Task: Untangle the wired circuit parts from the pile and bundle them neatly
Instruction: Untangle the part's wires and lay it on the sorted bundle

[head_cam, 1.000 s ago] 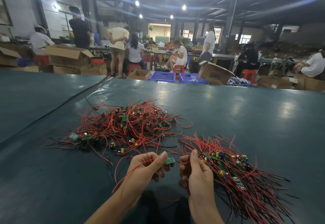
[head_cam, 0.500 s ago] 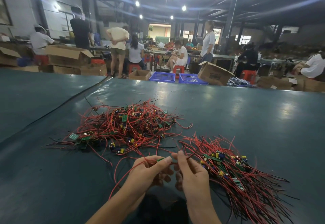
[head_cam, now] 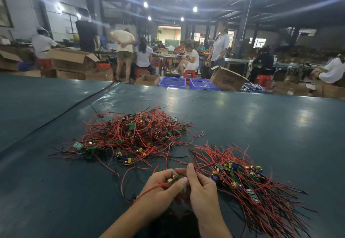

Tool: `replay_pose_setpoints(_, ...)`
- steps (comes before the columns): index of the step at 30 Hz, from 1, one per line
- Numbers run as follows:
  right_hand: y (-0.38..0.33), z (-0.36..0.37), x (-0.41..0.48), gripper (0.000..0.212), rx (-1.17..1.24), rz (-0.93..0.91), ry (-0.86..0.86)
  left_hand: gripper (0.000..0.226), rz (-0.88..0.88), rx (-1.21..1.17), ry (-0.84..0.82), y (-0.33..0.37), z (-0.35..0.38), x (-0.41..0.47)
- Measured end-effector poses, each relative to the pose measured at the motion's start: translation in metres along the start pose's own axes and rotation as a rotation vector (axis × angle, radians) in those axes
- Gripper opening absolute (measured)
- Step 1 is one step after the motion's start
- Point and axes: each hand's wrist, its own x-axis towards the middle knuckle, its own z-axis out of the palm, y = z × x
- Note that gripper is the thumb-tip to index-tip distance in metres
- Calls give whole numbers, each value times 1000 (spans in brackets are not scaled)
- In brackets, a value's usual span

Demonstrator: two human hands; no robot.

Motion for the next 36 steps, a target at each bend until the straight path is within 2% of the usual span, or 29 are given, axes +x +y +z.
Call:
replay_pose_setpoints(4,0,1,-1,41,36,-4,-35,15,92,-47,16,1,0,2)
replay_pose_setpoints(8,0,-1,2,42,69,-23,-32,28,103,-115,63,6,1,2)
replay_pose_setpoints(12,3,-9,10,37,93,-30,53,36,70,-185,60,11,3,2)
replay_pose_setpoints(16,1,-25,22,38,266,-10,174,38,41,-204,94,16,-1,1)
replay_pose_setpoints(21,2,-31,25,38,334,-26,224,37,20,-183,55,19,0,-1)
replay_pose_setpoints(26,6,-24,19,34,264,-57,231,33,-21,-93,103,12,2,0)
replay_pose_setpoints(28,10,-14,13,27,145,-53,173,23,-26,-43,165,9,0,2)
replay_pose_setpoints(30,16,-1,7,24,45,-76,101,23,-8,0,208,6,-2,4)
replay_pose_setpoints(36,19,7,6,25,79,-35,127,30,-12,28,102,5,-4,1)
